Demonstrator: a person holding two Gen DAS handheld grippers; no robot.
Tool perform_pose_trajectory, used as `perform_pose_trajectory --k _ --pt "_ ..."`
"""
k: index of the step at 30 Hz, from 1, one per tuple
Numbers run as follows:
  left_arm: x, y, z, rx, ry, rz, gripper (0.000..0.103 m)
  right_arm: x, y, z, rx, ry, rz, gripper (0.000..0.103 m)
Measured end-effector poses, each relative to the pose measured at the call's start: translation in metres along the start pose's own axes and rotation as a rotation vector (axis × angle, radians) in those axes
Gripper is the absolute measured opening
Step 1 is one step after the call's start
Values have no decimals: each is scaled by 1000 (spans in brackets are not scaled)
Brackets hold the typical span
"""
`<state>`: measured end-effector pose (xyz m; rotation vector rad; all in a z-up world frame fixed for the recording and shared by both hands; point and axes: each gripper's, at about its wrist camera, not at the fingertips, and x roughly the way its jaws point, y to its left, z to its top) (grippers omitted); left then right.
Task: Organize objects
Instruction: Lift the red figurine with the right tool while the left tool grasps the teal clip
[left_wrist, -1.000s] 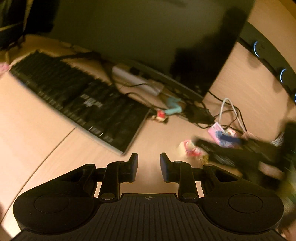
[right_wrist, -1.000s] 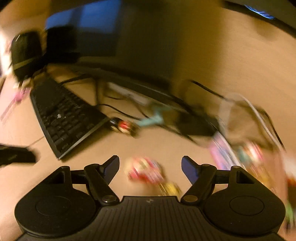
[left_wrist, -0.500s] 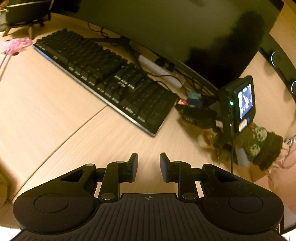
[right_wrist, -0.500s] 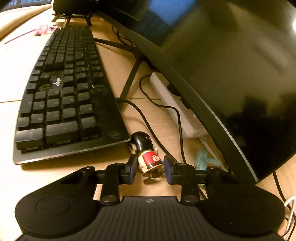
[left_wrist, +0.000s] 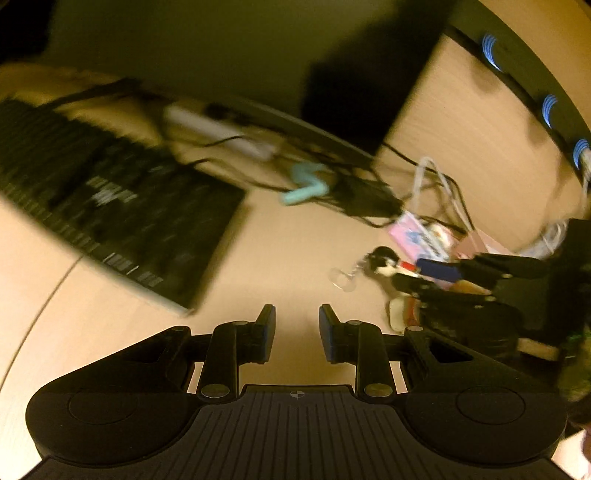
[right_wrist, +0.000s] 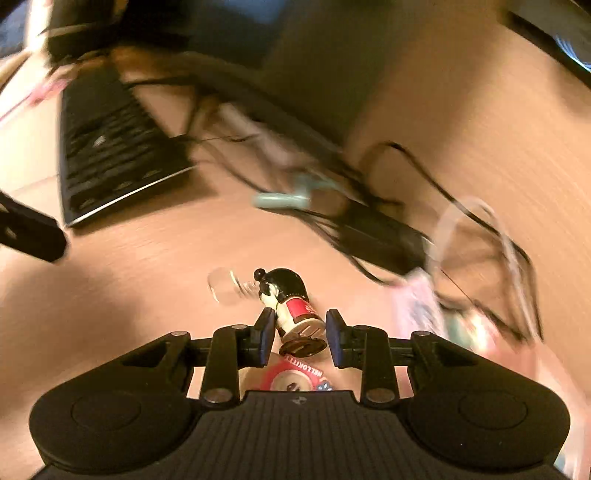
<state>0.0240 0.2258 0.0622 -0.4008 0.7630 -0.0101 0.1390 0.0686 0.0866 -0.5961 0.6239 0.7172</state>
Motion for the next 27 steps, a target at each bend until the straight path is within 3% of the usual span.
perform_pose_trajectory --k 5,9,13,17,23,27 --pt "28 -27 13 171 -50 11 28 -54 -37 -20 200 -19 -7 29" --pt "56 -48 25 357 -169 101 28 -87 -40 -47 252 -21 -35 29" --pt "99 -53 45 412 -208 171 31 -93 -36 -71 316 25 -51 29" --pt "144 -57 64 461 -171 244 31 -97 -34 -92 367 52 -51 29" --pt "187 -63 75 546 -82 272 33 -107 -33 -111 416 64 -44 29" --pt "188 -64 78 508 -57 266 20 -108 -36 -121 418 88 -40 29"
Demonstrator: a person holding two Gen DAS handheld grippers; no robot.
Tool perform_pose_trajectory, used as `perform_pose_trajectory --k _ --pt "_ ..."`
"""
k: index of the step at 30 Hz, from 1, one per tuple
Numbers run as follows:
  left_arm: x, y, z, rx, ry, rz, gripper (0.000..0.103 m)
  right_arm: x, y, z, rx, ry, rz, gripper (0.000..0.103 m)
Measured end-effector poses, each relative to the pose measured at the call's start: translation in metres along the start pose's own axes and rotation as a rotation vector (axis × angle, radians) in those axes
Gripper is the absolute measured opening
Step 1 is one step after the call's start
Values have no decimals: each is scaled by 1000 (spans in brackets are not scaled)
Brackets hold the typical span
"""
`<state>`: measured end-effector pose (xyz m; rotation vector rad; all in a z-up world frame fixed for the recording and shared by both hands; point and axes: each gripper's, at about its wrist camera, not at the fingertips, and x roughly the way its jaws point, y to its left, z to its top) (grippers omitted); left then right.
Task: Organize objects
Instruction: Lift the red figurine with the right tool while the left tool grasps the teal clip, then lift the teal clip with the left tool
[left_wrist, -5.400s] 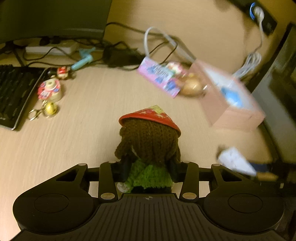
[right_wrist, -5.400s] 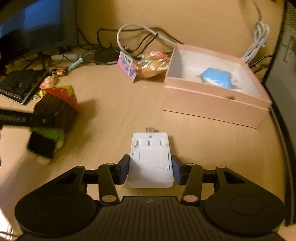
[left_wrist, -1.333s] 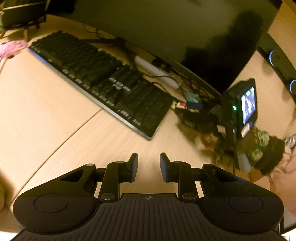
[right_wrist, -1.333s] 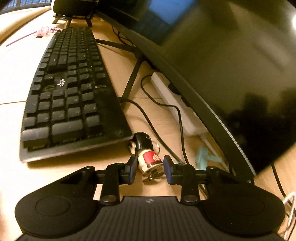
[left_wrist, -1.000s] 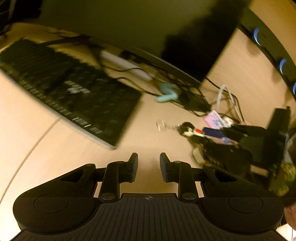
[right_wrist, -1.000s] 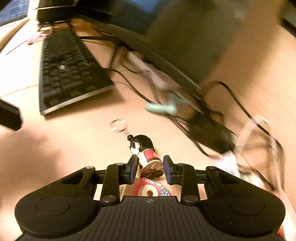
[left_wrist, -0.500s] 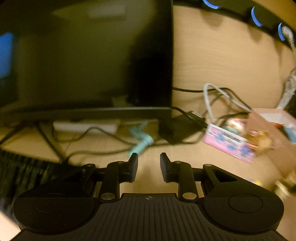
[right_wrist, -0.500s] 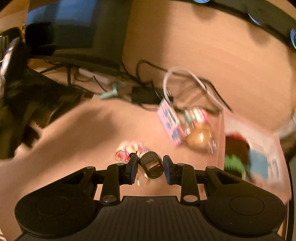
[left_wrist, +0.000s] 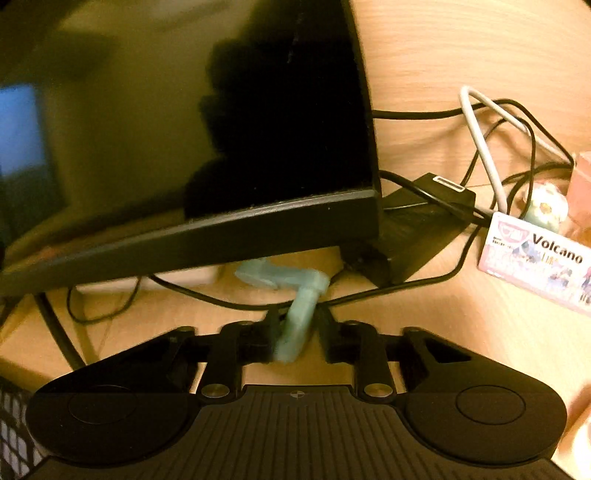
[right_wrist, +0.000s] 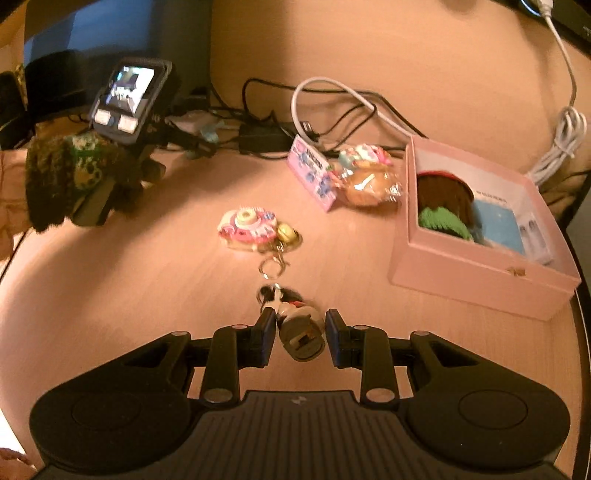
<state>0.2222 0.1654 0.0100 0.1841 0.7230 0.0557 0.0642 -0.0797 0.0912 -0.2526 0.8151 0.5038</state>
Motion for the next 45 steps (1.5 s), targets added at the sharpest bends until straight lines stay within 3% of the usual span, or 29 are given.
perform_pose_trajectory --k 4,7,14,18,20,24,29,31,34,36,38,45 --pt "-22 1 -6 -46 4 -53 18 -1 -2 -8 -26 18 -10 32" --pt "-59 -5 -19 -66 4 -110 18 -4 -5 -14 -57 19 -7 46" --pt "-161 -53 -87 -107 96 -312 18 -5 -14 -24 -112 19 24 52" --pt "-173 -74 -106 -115 162 -278 19 -6 -12 -27 -155 12 51 53" --pt "-172 -75 -109 -159 198 -262 19 -11 -9 -27 -171 0 61 59" --pt "-168 -78 -108 -225 203 -235 19 -24 -6 -31 -194 -37 75 65" --pt "-169 -80 -110 -248 191 -226 19 -31 -5 -39 -203 -15 78 65" --pt "-173 -79 -112 -259 200 -249 19 -33 -2 -43 -213 -9 69 65" --pt "-189 -73 -123 -233 244 -357 19 -39 0 -46 -215 -2 77 65" --pt "-203 -66 -133 -209 255 -371 19 -44 2 -49 -217 -10 72 67" --pt "-213 -54 -141 -265 264 -354 19 -48 0 -50 -199 -18 68 68" --pt "-209 -31 -122 -653 252 -384 19 -50 -4 -56 -119 -23 68 69"
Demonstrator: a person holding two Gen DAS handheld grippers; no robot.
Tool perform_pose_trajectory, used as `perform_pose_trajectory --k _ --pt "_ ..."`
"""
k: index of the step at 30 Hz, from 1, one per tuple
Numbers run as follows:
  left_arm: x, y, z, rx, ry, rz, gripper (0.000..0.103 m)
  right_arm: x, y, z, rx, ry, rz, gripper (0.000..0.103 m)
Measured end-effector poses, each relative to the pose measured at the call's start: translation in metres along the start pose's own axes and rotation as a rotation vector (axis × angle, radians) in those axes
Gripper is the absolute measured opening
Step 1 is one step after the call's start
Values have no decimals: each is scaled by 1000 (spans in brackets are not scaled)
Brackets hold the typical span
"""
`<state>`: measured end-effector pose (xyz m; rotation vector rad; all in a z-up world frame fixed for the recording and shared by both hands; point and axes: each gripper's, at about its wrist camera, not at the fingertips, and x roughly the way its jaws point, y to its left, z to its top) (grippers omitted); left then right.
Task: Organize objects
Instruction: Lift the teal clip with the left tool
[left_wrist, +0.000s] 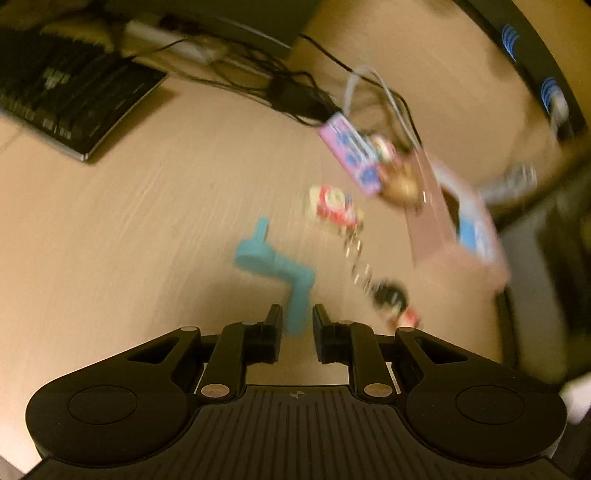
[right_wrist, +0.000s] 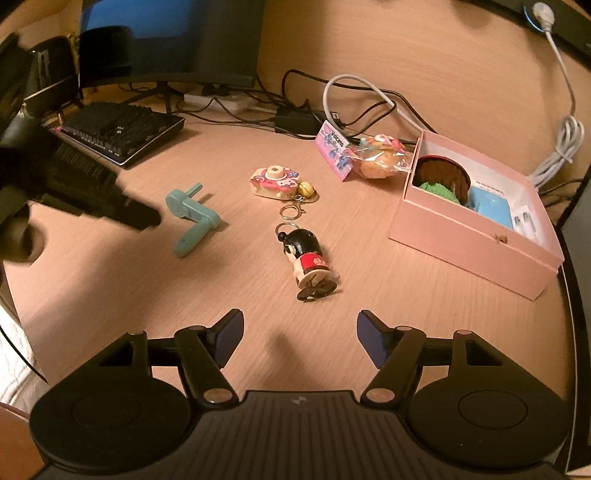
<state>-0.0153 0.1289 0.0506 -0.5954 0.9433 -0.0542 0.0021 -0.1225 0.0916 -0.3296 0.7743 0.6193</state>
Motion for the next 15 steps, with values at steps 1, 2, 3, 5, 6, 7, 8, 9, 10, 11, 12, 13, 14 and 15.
perform_pose_trajectory --k 1,2,3,5,6,7,8,9,10,11,12,13,14,15 --pt "4 0 5 -58 1 -2 19 -1 0 -1 5 -4 2 69" --pt "8 1 9 -115 4 4 19 -2 0 -2 10 -9 3 69" --pt "14 0 14 -163 8 22 19 -2 0 -3 15 -13 3 69" --pt "25 -6 21 -187 4 64 20 -4 -1 -5 26 -20 4 70" --pt "31 -10 26 -183 -4 92 20 -5 -1 -6 31 -23 5 70" --pt "37 -13 30 -176 -9 116 18 -7 -1 -6 35 -26 5 70" --pt "42 -16 35 -170 -18 132 18 -8 -2 -7 38 -31 7 70" --pt "48 -21 39 -161 -18 162 20 -8 -2 -8 40 -37 11 70" --pt "54 -24 43 -148 -18 201 21 -10 -2 -9 43 -43 13 71" --pt "60 -28 46 -132 -16 229 21 -11 -1 -9 44 -47 16 71" --pt "65 -29 47 -116 -12 249 26 -12 -1 -11 42 -52 18 72" --pt "67 -32 49 -98 -14 262 30 -12 -1 -13 37 -55 17 73" --pt "70 -35 49 -73 -14 280 30 -13 -2 -15 32 -59 12 75" --pt "71 -37 48 -47 -21 294 34 -13 -3 -17 31 -60 4 76"
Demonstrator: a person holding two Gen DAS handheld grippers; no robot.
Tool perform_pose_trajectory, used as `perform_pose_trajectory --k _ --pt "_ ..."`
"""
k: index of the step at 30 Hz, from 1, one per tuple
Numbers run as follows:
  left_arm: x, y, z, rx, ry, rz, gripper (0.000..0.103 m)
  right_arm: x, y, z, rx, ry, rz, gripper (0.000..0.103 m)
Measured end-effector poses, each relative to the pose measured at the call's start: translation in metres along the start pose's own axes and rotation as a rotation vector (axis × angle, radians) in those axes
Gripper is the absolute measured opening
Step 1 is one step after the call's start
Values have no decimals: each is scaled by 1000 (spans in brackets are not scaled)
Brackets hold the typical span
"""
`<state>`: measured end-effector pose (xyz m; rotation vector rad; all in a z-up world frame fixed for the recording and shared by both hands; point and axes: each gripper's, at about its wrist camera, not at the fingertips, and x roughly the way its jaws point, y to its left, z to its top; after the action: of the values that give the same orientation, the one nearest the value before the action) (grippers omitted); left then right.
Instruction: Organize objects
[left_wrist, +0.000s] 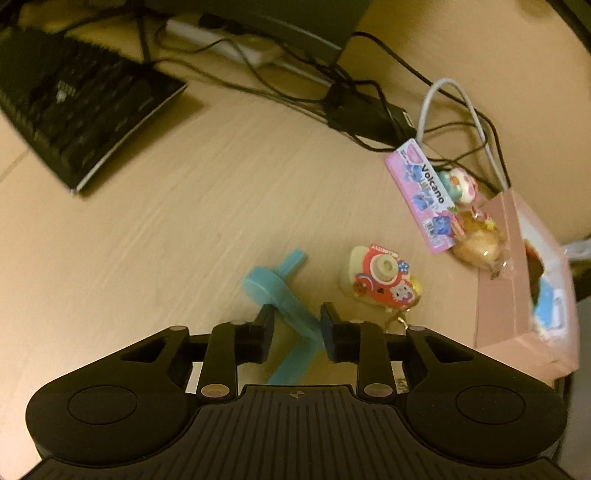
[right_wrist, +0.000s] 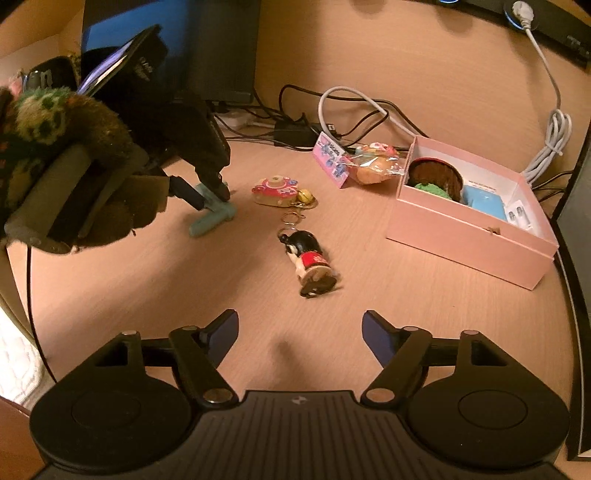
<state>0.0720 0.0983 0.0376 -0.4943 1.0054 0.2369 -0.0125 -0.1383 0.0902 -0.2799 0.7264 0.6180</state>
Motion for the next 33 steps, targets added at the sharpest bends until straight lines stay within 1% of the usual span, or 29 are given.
perform_pose_trajectory --k 1,3,5,6,10,12,14,16,17,18,22,23,25,27,29,31,32,33 --pt "1 -2 -1 23 -12 14 40 0 -2 -2 4 3 -4 76" --pt "4 -7 -5 80 -27 41 43 2 -9 -5 28 16 -5 76" --pt "6 -8 -9 94 -20 31 43 5 -17 -8 50 30 -10 76" --pt "6 -7 -11 95 -18 23 42 7 -20 -9 56 36 -12 76" --pt "10 -15 -6 101 -22 48 38 15 -29 -10 75 61 -7 76" --pt "13 -21 -6 125 -39 64 36 18 -28 -9 65 62 -9 76" --pt "15 -26 -8 177 -53 74 27 19 -25 -6 49 52 -4 76" --pt "13 -25 -15 242 -68 49 21 20 -23 -1 24 32 5 76" --pt "11 -22 -20 272 -75 23 19 20 -22 1 11 22 9 76" --pt "8 -18 -26 306 -77 -4 15 22 -21 3 -3 12 14 76" --pt "-6 -7 -48 451 -67 -62 14 37 -15 16 -53 -11 26 76" --pt "-9 -4 -52 481 -62 -67 14 43 -16 20 -51 -9 38 75" --pt "-11 -4 -54 509 -61 -63 14 59 -18 28 -29 4 58 73" --pt "-11 -4 -54 513 -60 -63 15 77 -20 35 -8 31 54 63" --pt "-11 -5 -54 516 -66 -60 15 91 -20 41 9 62 73 59" --pt "-9 -5 -53 519 -76 -61 15 97 -18 45 0 66 77 55" --pt "-9 -6 -54 522 -82 -64 15 98 -15 47 -13 68 75 44" --pt "-8 -6 -53 523 -86 -67 15 98 -13 48 -28 73 72 29"
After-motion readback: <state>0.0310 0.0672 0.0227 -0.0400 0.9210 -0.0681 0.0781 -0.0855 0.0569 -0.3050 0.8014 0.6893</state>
